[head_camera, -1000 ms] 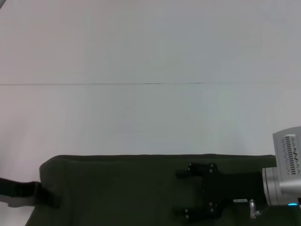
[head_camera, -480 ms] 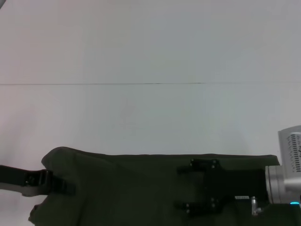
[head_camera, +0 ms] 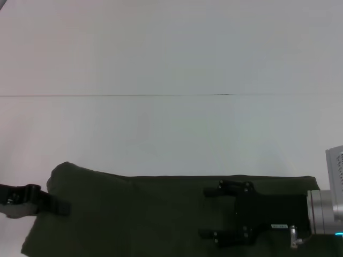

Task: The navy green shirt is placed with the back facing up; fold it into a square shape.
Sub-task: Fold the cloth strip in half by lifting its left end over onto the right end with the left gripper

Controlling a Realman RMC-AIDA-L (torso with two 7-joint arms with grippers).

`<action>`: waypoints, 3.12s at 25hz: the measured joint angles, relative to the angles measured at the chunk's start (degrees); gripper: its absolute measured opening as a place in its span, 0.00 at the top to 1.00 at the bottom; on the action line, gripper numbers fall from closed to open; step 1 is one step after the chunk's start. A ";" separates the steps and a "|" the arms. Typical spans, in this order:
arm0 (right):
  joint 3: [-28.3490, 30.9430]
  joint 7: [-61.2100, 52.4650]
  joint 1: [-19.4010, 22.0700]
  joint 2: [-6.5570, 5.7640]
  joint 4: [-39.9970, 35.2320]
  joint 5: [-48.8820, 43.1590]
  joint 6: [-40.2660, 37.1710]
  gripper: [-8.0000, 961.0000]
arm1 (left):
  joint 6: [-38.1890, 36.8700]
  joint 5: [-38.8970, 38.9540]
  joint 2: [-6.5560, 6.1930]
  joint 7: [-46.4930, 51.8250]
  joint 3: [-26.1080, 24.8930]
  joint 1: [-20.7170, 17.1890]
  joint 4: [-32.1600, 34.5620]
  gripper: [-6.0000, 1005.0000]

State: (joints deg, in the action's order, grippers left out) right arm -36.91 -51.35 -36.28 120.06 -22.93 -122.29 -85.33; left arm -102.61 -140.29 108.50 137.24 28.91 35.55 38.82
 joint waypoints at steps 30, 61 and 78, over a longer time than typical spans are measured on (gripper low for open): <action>-0.08 0.02 0.04 0.02 -0.27 0.07 -0.29 0.06 | -3.77 -14.52 -7.42 0.62 -10.00 -0.52 5.47 0.95; 1.74 0.90 6.74 -0.27 -5.12 3.56 0.51 0.06 | -3.18 5.33 7.99 3.62 -9.56 8.71 -8.74 0.95; 2.73 0.90 7.07 -0.27 -5.20 3.73 1.02 0.06 | 2.61 10.43 13.41 1.21 -9.76 5.96 -15.51 0.95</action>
State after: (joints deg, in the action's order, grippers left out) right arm -34.19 -50.45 -29.22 119.79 -28.13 -118.56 -84.31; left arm -100.00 -129.86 121.91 138.45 19.15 41.51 23.31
